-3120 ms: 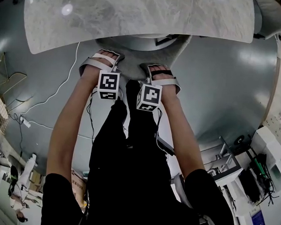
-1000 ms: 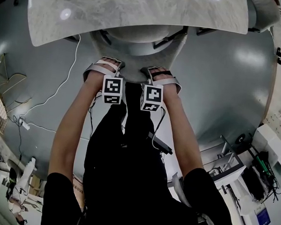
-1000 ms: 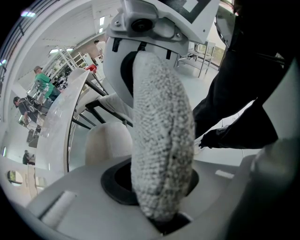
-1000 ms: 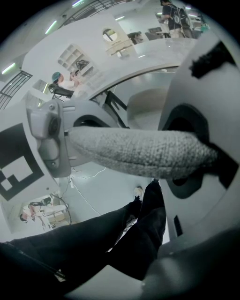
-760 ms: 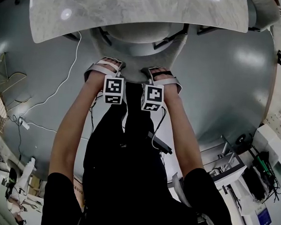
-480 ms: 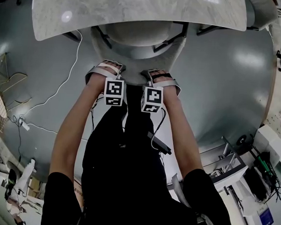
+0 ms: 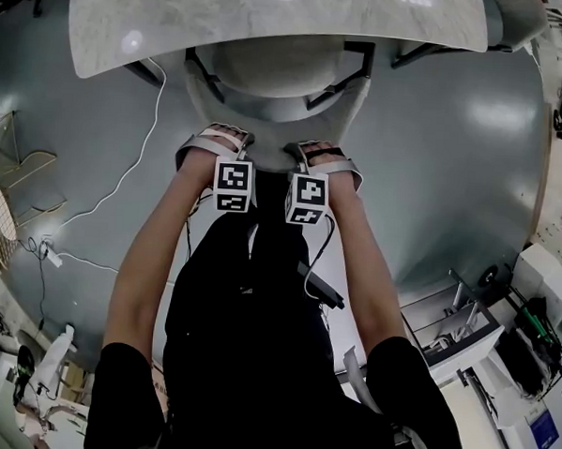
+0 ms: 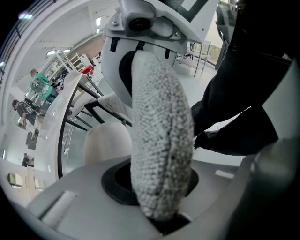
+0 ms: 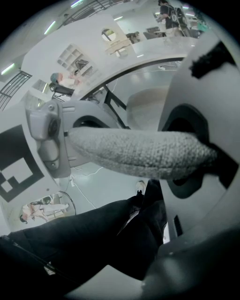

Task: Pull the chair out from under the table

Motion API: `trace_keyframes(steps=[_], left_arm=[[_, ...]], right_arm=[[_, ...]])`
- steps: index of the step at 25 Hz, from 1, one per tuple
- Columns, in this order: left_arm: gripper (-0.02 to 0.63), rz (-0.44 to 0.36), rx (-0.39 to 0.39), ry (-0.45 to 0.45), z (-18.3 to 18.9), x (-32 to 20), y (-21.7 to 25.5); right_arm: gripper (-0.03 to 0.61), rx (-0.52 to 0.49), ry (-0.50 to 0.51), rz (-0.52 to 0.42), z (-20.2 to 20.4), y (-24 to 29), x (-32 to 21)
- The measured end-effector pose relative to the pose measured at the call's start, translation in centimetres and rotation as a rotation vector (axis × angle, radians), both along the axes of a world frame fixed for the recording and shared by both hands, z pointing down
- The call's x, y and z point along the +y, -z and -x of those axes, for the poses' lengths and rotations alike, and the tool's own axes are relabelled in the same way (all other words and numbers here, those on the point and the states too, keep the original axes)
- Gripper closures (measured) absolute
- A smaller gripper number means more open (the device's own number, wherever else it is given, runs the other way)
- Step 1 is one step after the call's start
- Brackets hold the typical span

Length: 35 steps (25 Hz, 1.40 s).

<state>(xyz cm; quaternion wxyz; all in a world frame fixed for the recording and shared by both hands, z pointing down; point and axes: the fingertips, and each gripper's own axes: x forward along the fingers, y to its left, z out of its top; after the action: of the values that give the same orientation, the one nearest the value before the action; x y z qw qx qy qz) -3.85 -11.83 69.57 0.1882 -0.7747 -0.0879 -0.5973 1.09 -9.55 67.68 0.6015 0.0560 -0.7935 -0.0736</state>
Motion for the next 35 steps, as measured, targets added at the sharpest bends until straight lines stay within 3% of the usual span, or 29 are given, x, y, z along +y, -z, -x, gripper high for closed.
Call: trace_keyframes(steps=[16,35], left_arm=[[0.523,0.003,0.006,-0.042,2.3,3.7,-0.1],[0.525,0.004,-0.008,-0.044,2.4,7.4,-0.1]], right_arm=[[0.499,0.004,-0.043,0.003,2.5,0.1,3.8],[0.499,0.011,-0.026,-0.021,2.3,0.2,7.1]])
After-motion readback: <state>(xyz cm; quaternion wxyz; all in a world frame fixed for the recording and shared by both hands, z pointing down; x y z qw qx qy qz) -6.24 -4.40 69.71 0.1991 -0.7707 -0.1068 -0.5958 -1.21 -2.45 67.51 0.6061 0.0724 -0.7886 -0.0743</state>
